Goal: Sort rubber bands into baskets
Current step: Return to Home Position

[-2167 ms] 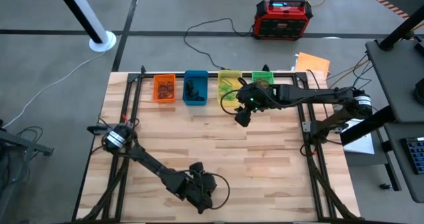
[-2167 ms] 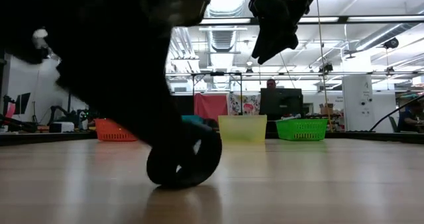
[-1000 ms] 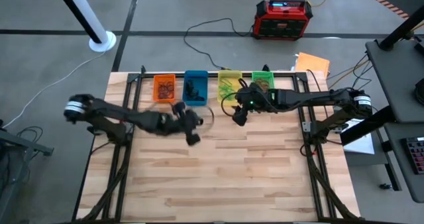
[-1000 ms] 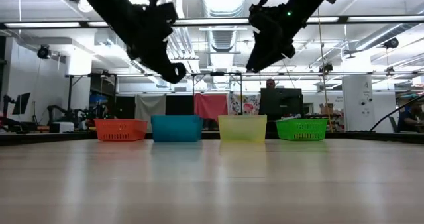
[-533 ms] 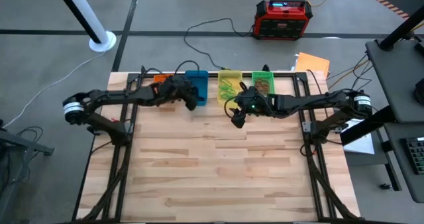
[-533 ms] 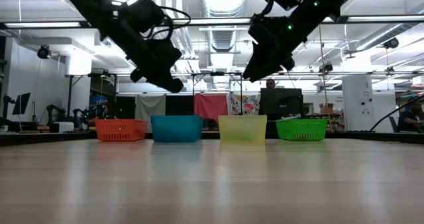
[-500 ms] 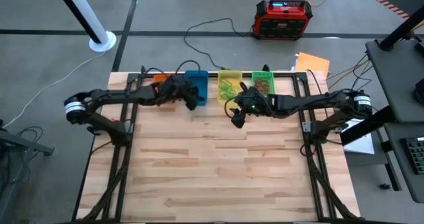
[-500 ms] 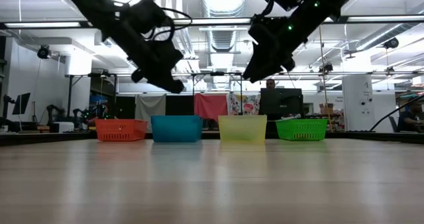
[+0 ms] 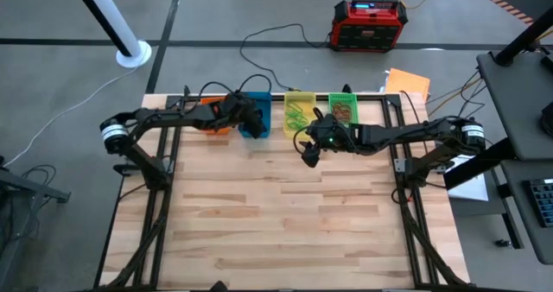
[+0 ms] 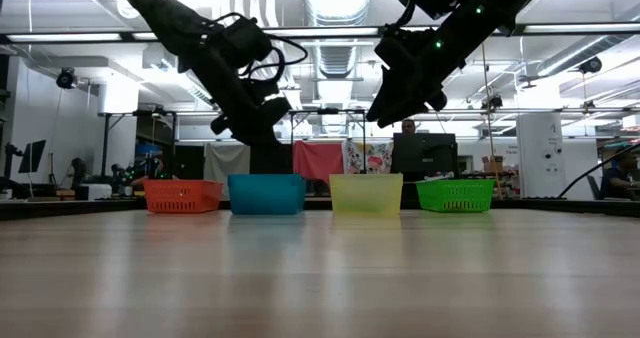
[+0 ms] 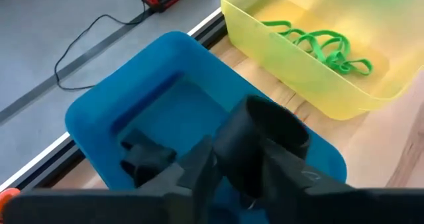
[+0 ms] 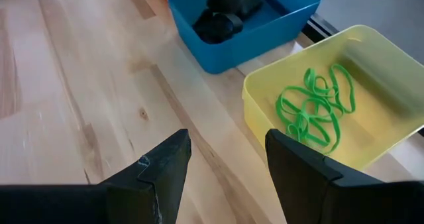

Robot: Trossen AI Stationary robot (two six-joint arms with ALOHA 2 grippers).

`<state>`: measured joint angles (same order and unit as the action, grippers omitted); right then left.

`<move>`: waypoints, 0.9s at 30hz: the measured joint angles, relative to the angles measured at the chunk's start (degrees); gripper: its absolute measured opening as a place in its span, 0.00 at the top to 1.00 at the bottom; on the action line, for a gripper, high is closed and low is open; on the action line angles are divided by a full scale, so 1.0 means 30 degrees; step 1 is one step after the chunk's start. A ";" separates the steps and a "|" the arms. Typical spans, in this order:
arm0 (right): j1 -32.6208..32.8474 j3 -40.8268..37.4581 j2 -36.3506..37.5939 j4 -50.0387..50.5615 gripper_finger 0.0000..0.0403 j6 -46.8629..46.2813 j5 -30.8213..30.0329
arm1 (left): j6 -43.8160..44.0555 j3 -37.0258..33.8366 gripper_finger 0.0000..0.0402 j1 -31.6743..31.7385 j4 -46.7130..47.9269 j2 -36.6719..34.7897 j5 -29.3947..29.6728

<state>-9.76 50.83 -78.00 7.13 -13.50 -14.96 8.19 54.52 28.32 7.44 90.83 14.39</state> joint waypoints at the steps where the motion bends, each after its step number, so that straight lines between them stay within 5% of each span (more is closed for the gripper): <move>1: 0.0000 -0.0045 0.0000 -0.0005 0.52 -0.0004 0.0000 | 0.0000 0.0008 0.76 0.0000 -0.0022 0.0000 0.0007; 7: 0.0000 -0.0404 0.0000 -0.0063 0.52 0.0008 0.0015 | 0.0007 0.0022 0.60 0.0000 0.0002 -0.0322 0.0007; 13: 0.0308 -0.1048 0.0000 -0.0357 0.52 0.1866 0.0126 | -0.0771 -0.1076 0.54 -0.1094 -0.0460 -0.2358 -0.0225; 17: 0.0517 -0.2579 0.0141 -0.4132 0.52 0.2960 0.1093 | -0.2075 -0.3946 0.54 -0.2556 -0.3372 -0.5803 -0.1389; 22: 0.0554 -0.5082 0.0899 -0.9766 0.52 0.4722 0.3493 | -0.2650 -0.8620 0.54 -0.3322 -0.6711 -1.1418 -0.5720; 27: 0.0406 -0.7058 0.3397 -1.1120 0.52 0.5798 0.3492 | -0.2875 -1.1310 0.57 -0.2874 -0.7338 -1.6705 -0.5999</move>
<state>-8.54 29.66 -67.81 -26.23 3.90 -4.48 -0.44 20.59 19.69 -14.57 40.71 -3.60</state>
